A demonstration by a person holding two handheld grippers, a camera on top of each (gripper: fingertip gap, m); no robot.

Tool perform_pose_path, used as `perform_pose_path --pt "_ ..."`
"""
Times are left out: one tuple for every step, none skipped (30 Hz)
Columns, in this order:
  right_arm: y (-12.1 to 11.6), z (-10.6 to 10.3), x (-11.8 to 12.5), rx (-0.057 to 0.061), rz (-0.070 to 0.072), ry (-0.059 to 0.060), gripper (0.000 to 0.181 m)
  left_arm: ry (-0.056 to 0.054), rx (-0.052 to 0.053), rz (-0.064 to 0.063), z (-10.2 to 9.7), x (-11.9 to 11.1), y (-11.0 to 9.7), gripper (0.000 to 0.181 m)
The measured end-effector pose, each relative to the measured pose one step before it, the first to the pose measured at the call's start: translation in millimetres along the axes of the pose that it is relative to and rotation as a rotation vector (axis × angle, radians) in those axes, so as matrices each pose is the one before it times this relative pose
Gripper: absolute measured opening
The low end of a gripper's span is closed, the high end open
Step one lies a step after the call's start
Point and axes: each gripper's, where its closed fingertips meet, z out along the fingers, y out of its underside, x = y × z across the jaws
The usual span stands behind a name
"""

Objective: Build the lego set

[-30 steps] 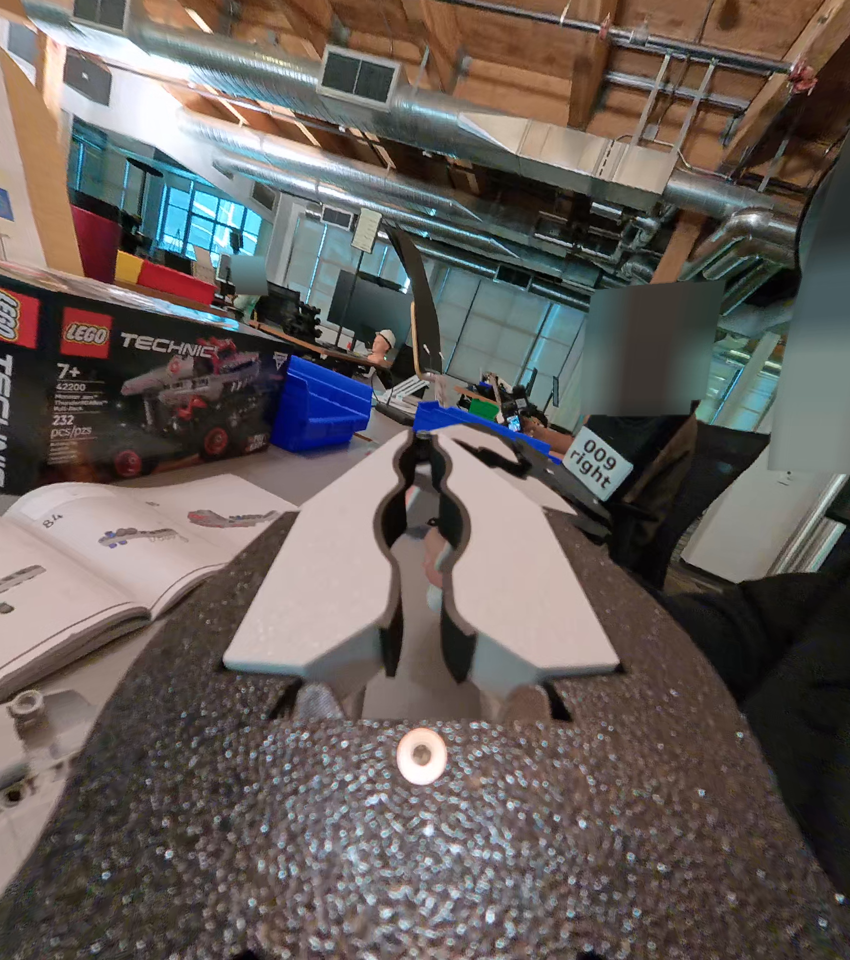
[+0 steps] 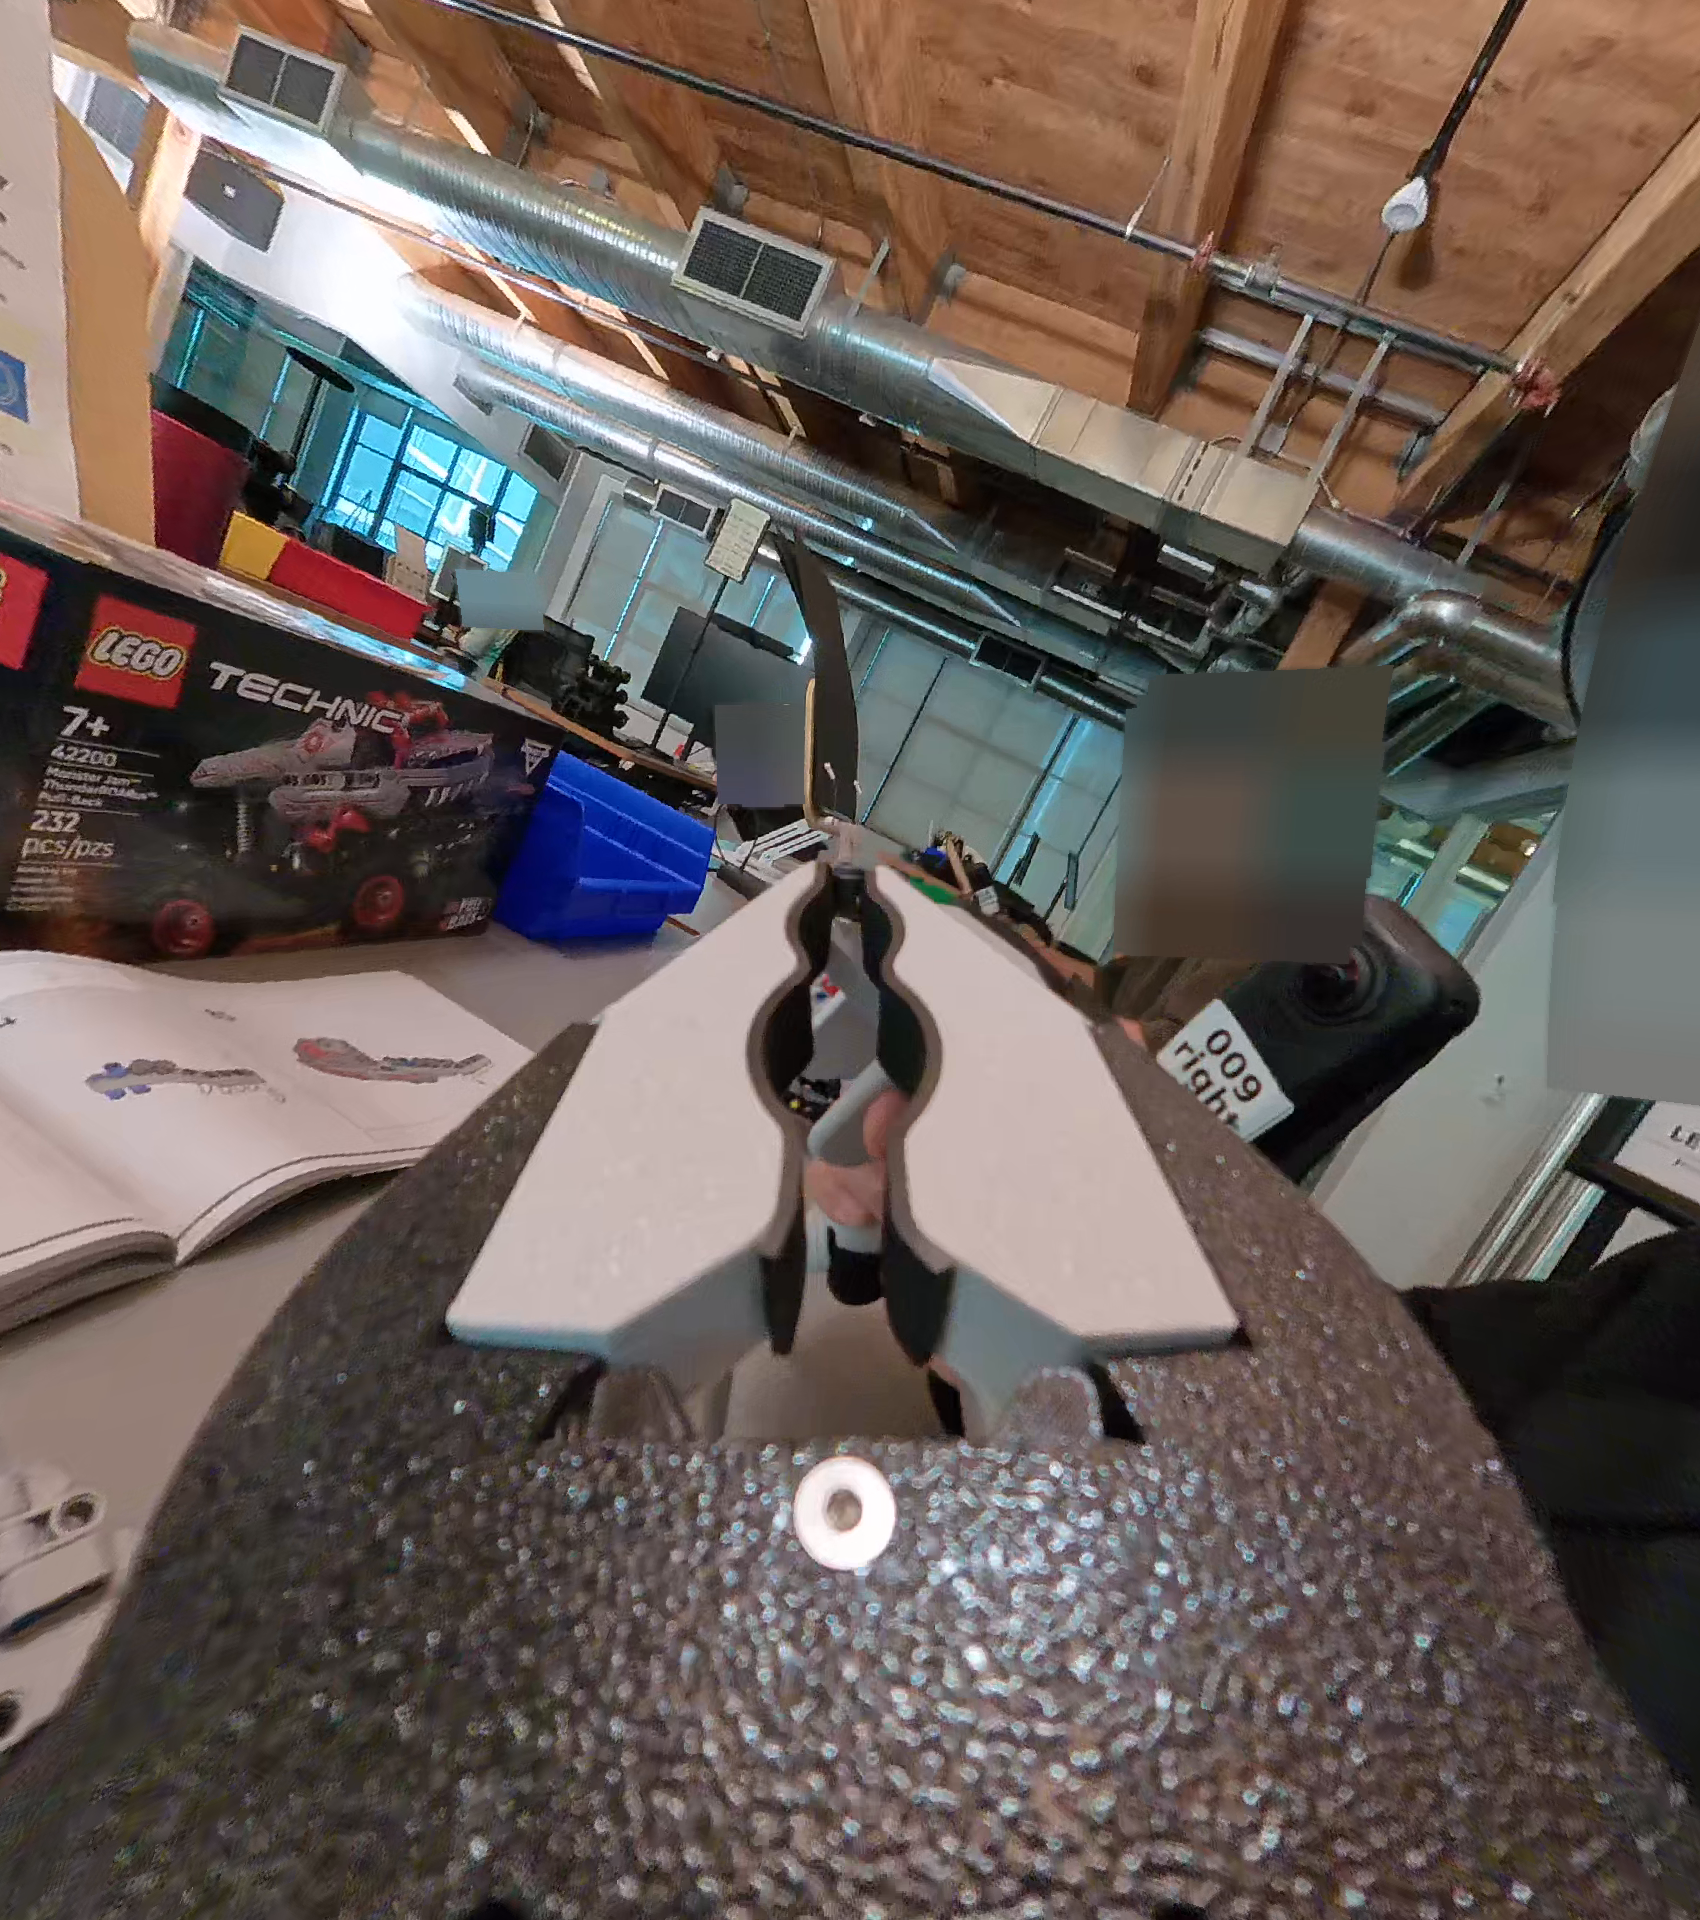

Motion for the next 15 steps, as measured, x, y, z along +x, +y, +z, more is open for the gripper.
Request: perform_pose_path --pt "0.71 0.12 0.16 -0.0054 -0.0115 0.0027 0.0 -0.0119 -0.0102 0.0219 -0.83 -1.61 0.04 0.002" --pt "1.31 0.74 -0.08 -0.0101 -0.0107 0.0036 0.0 -0.0207 0.0053 0.0186 -1.52 -2.76 -1.61 0.002" --pt "0.01 0.54 -0.1 0.0005 0.005 0.0039 0.0 -0.0069 0.0219 0.0055 -1.61 -1.09 -3.45 0.002" --pt "-2.0 -0.03 -1.13 0.0148 0.0188 -0.005 0.0 0.0076 0.0143 -0.0255 -0.91 0.35 -1.9 0.002" --pt "-1.23 0.06 -1.13 0.0092 0.0168 -0.0047 0.0 0.0085 0.0029 -0.0387 -0.23 0.14 0.25 0.002" --pt "0.2 0.71 -0.17 0.0006 0.0112 0.0005 0.004 0.0002 0.0022 -0.0265 0.02 -1.05 1.0 0.002" --pt "1.02 1.02 -1.31 -0.0045 0.0083 -0.008 0.006 -0.0013 0.004 -0.0107 -0.06 -0.94 1.13 0.002" --pt "-0.66 0.3 -0.49 0.0049 0.0118 -0.0037 0.007 0.0003 0.0027 -0.0059 0.16 -0.45 1.33 0.002" --pt "-1.63 -0.47 1.9 0.0082 0.0102 0.0115 0.009 0.0068 0.0089 -0.0089 0.3 0.77 0.12 0.002" --pt "-0.82 -0.19 0.69 0.0023 0.0009 0.0029 0.009 0.0052 0.0086 -0.0139 0.4 0.5 -0.16 0.002" --pt "-0.58 -0.03 -0.41 0.0032 0.0005 -0.0034 0.008 0.006 0.0049 -0.0096 0.57 0.41 0.13 0.002" --pt "-0.33 -0.53 0.48 0.0034 0.0018 0.0023 0.008 0.001 0.005 -0.0044 0.56 -0.11 -0.05 0.001" --pt "0.04 -0.07 0.4 0.0002 -0.0026 0.0039 0.008 -0.0027 0.0061 -0.0058 0.44 -0.44 -0.25 0.001" --pt "0.19 0.52 0.23 -0.0015 -0.0015 0.0021 0.008 -0.001 0.006 -0.0134 0.57 -0.41 -0.14 0.002" --pt "0.16 0.64 0.75 -0.0012 0.0042 0.0009 0.008 0.0036 0.0078 -0.0234 0.42 -0.09 -0.24 0.001"
